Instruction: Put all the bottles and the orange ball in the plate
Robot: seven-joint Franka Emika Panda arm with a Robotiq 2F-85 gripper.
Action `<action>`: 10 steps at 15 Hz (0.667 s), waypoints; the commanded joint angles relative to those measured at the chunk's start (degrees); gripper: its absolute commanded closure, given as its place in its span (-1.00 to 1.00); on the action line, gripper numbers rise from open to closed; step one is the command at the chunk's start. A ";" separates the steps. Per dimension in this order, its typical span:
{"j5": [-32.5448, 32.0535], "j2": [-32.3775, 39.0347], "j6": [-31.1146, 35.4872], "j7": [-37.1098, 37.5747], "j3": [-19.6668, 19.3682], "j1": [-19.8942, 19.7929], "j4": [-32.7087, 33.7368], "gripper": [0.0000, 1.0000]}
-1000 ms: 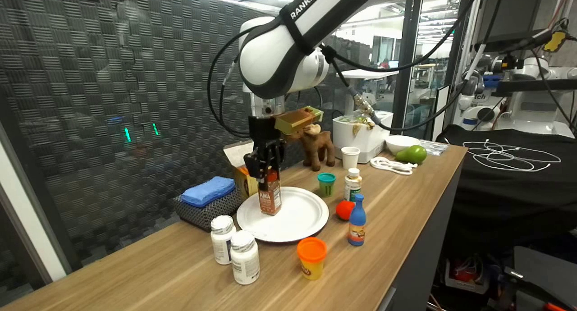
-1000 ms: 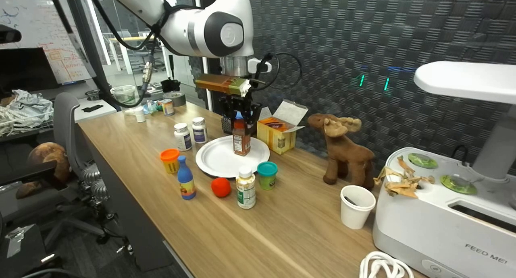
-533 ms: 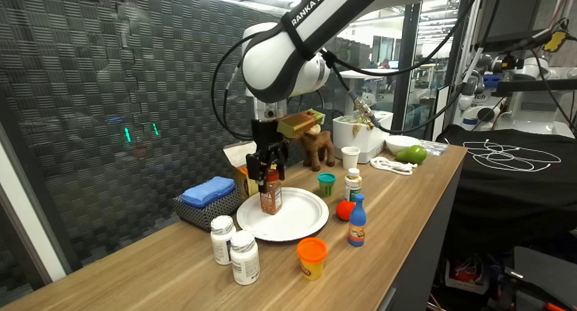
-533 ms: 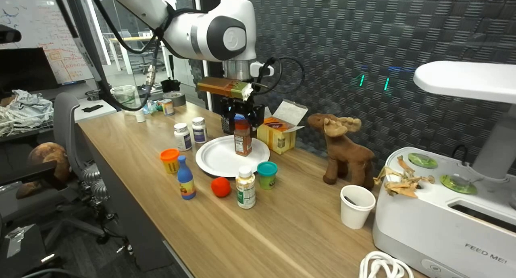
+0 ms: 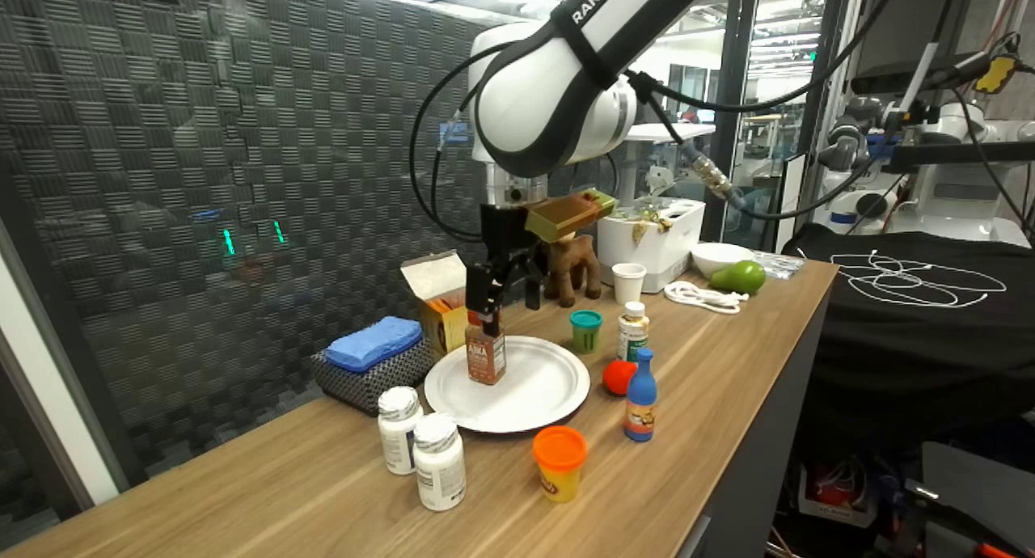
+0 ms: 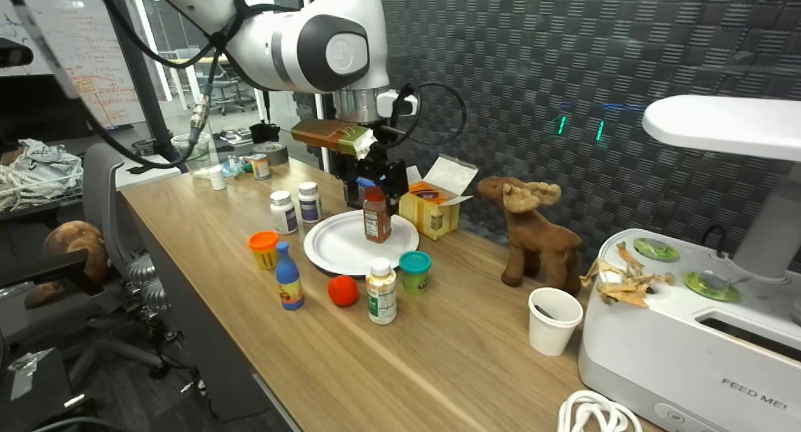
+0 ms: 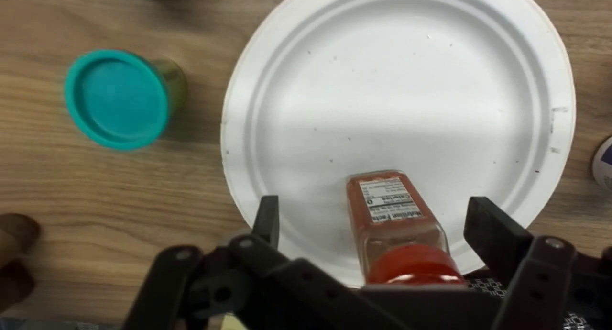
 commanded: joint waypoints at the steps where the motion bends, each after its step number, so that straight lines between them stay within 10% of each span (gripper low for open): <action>1: -2.26 -8.31 5.61 4.99 -2.77 0.47 -11.13 -1.00; 10: -6.00 -4.62 6.18 4.32 -7.60 -3.28 -10.61 -1.00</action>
